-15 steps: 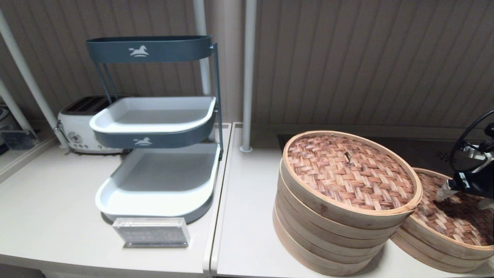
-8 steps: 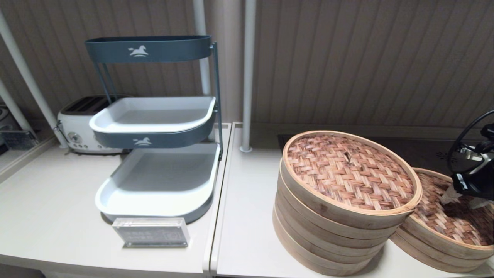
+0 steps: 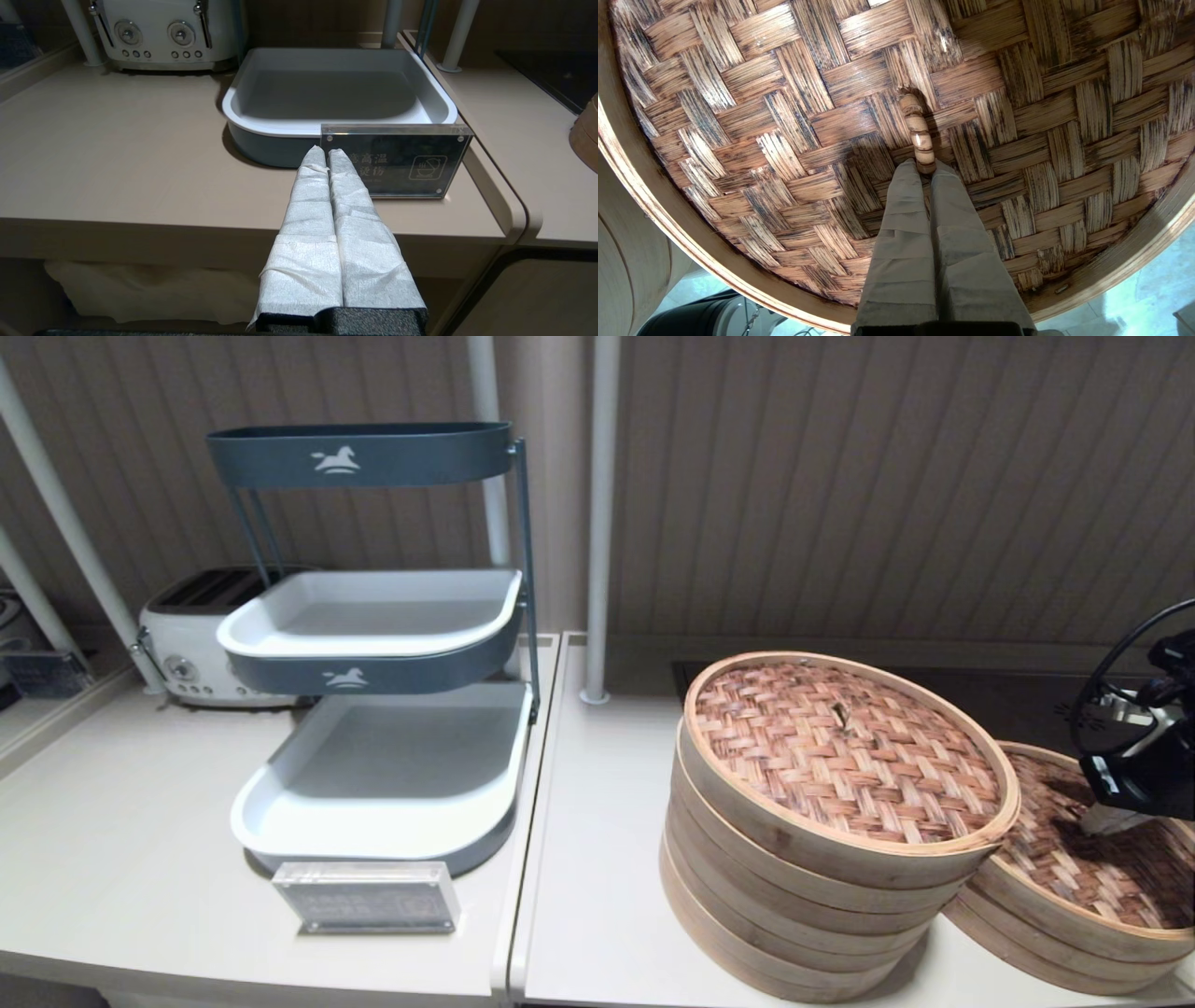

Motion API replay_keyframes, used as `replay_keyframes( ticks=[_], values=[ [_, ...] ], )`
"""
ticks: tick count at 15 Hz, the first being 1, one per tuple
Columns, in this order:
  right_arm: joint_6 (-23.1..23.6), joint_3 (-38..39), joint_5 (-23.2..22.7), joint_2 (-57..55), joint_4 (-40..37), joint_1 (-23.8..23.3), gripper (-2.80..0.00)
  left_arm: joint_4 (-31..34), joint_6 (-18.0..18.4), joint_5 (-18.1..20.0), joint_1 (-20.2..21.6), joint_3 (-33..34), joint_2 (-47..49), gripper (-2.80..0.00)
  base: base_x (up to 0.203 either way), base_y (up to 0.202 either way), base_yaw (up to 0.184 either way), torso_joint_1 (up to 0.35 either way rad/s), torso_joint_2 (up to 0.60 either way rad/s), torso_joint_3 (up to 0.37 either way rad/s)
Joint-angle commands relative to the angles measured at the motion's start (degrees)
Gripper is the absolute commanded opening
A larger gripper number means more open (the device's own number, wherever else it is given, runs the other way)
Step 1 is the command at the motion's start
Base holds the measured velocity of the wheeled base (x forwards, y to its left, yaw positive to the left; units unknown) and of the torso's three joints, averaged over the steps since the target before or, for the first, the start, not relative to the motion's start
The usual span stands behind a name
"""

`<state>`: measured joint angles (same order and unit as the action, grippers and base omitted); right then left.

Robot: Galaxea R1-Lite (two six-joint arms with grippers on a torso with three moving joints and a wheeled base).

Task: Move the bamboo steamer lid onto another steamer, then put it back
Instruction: Pick up the steamer

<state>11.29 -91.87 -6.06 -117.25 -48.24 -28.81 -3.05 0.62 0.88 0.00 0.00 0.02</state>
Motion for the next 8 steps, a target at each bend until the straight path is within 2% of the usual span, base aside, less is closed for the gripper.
replay_keyframes(
  ticks=[1,8],
  values=[
    [0.0,-0.1,-0.1,0.3,-0.3,0.2,-2.8,0.0,0.0,0.0,0.0,1.6,0.0,-2.8,0.0,0.0,0.0,0.0,0.0,0.0],
    [0.0,-1.4,-0.1,4.0,-0.3,0.2,-2.8,0.0,0.0,0.0,0.0,1.6,0.0,-2.8,0.0,0.0,0.0,0.0,0.0,0.0]
  ],
)
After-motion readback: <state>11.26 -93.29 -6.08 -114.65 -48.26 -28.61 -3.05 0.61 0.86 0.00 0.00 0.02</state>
